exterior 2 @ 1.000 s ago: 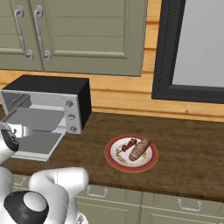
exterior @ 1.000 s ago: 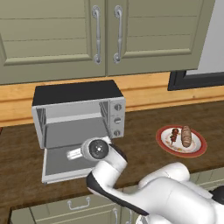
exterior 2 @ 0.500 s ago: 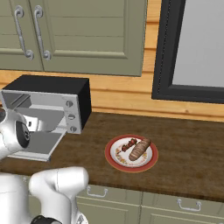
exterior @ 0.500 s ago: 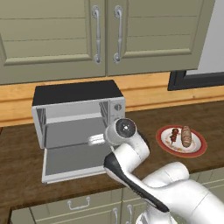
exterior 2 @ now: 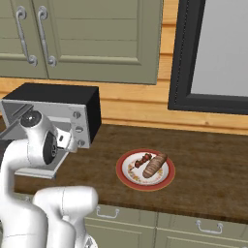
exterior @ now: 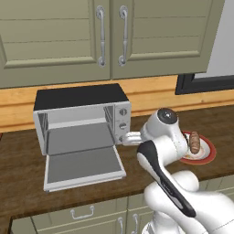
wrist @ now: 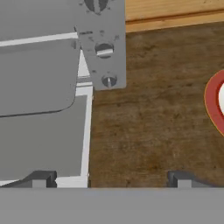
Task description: Pick up the kebab skewer and baguette bread, and place them inside the toaster oven. Close the toaster oven door and start by setting the timer.
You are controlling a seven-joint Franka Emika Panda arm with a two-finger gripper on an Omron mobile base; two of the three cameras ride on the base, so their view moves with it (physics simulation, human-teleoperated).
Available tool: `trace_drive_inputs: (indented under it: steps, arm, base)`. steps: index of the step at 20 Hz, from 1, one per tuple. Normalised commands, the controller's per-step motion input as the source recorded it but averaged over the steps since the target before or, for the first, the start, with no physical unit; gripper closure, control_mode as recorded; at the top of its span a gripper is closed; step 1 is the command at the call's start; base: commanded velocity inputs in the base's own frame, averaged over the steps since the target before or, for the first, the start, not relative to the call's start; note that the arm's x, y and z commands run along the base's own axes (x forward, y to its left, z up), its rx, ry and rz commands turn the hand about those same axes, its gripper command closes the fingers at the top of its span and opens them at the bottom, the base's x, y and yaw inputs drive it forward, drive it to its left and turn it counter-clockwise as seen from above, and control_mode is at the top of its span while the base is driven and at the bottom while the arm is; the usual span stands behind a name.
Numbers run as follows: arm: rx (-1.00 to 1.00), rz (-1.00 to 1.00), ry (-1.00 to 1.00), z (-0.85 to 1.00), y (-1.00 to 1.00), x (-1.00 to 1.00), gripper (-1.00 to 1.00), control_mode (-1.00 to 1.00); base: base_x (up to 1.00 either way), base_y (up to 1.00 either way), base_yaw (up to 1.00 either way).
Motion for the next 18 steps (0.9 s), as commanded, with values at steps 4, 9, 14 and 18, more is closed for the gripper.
trace_drive_inputs:
  steps: [4,9,14,18]
  arm:
    - [0.0,-0.12,0.21,0.0,-0.83,-0.04,-1.0,-1.0]
    - [-0.02,-0.12,0.23,0.0,-0.6,0.0,-1.0,-1.0]
    - [-0.05,-0.13,0.21,0.0,-0.38,0.02,-1.0,-1.0]
    - [-0.02,-0.1,0.15,0.0,-0.41,0.07,-1.0,-1.0]
  base:
    - [0.0,0.0,0.0]
    - [0.0,0.0,0.0]
    - [0.0,0.0,0.0]
    - [0.0,0.0,0.0]
